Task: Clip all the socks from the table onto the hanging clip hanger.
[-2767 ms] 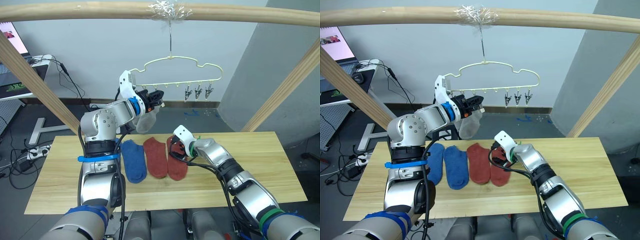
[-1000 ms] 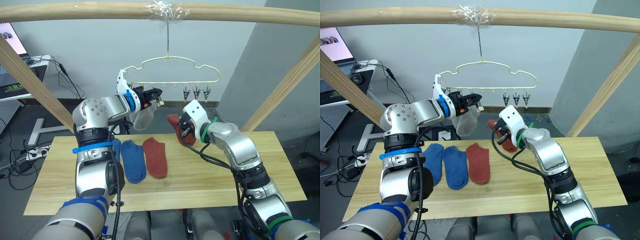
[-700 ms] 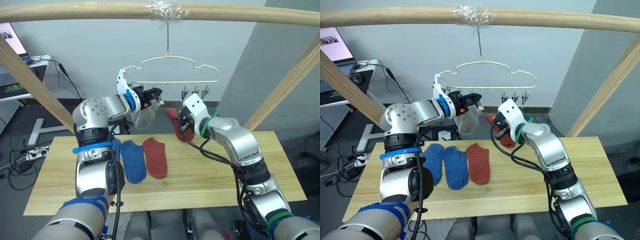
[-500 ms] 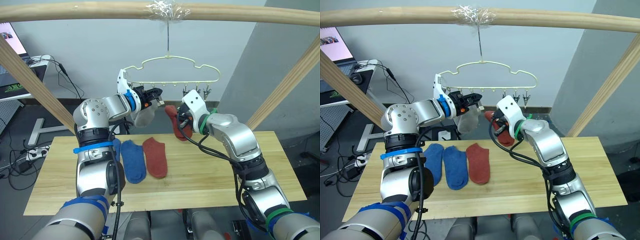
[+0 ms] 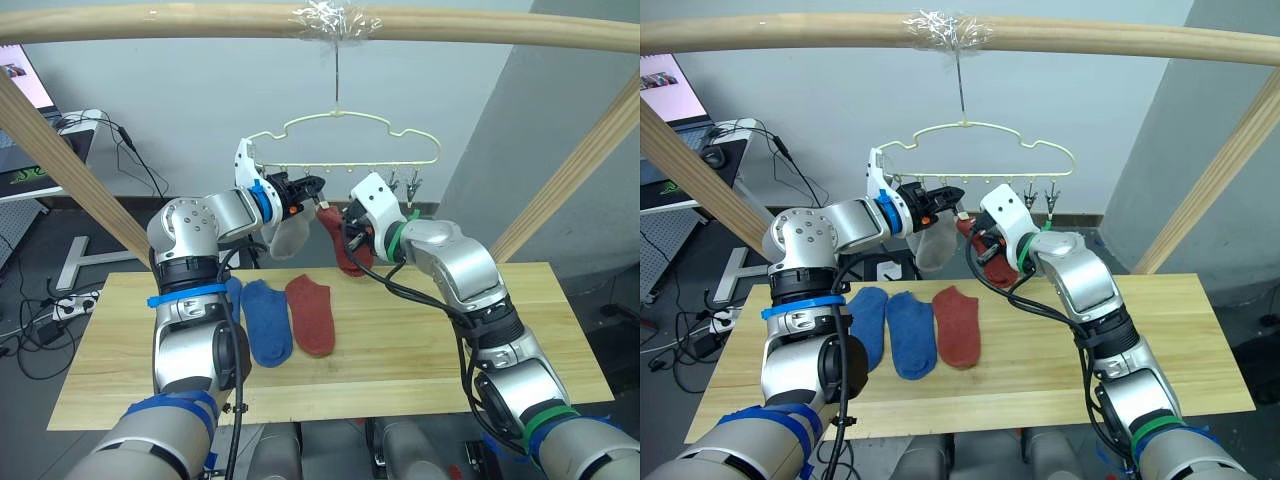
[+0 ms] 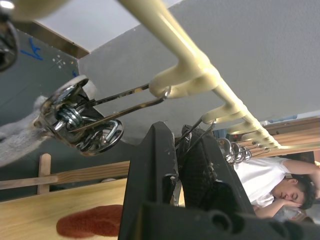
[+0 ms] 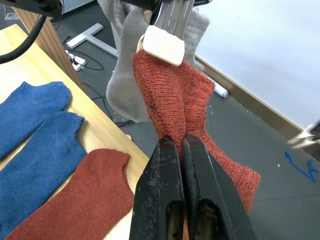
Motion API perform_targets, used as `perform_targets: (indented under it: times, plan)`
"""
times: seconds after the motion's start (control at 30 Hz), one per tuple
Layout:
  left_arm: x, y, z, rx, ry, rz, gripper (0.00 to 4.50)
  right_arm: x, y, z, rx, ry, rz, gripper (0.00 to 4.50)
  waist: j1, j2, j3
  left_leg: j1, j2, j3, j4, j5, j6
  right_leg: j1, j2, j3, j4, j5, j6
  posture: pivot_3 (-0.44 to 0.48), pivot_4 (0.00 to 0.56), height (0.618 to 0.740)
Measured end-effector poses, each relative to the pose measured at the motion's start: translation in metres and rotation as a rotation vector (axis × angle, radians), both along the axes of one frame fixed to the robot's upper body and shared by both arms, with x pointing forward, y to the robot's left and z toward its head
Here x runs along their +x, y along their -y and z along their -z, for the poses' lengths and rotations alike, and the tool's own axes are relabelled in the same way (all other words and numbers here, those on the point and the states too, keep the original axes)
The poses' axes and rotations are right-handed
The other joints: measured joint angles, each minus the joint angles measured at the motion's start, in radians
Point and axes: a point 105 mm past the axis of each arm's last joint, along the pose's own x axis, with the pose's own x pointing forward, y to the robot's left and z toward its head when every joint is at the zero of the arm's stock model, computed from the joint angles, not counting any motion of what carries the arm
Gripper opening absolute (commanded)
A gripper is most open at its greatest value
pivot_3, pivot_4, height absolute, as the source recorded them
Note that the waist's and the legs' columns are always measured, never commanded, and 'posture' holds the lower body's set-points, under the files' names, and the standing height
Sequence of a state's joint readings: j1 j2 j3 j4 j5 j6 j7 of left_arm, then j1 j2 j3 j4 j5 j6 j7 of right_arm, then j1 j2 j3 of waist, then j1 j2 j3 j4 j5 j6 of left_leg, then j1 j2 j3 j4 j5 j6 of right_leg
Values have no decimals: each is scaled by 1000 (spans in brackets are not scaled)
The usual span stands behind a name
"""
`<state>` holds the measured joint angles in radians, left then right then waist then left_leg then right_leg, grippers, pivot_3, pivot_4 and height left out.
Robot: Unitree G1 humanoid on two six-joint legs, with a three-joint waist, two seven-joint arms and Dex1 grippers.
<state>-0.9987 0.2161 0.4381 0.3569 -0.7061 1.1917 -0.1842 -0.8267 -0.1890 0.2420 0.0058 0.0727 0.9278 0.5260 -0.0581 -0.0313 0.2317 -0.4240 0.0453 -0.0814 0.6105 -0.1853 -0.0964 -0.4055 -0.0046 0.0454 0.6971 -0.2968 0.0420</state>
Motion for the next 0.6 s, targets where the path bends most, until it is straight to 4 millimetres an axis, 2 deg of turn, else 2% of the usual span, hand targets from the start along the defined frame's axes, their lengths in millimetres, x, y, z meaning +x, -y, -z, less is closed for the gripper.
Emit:
perform_targets:
  times: [0.1, 0.43, 0.47, 0.6]
  plan:
    - [0, 0, 0, 1, 2, -2, 187, 1, -3, -8, 2, 19, -11, 34, 0, 0, 0, 0, 0, 0, 0, 0, 0, 0, 0, 0, 0, 0, 0, -15, 190, 740]
    - [-1, -1, 0, -1, 8, -4, 187, -1, -6, -10, 19, 13, -29, 34, 0, 0, 0, 0, 0, 0, 0, 0, 0, 0, 0, 0, 0, 0, 0, -15, 190, 740]
    - [-1, -1, 1, -3, 8, -4, 908, -1, -6, -10, 19, 12, -30, 0, 0, 0, 0, 0, 0, 0, 0, 0, 0, 0, 0, 0, 0, 0, 0, -12, 192, 740]
    - [-1, -2, 6, -4, -6, -6, 2121, -1, -6, -9, 17, 11, -30, 0, 0, 0, 0, 0, 0, 0, 0, 0, 0, 0, 0, 0, 0, 0, 0, -12, 192, 740]
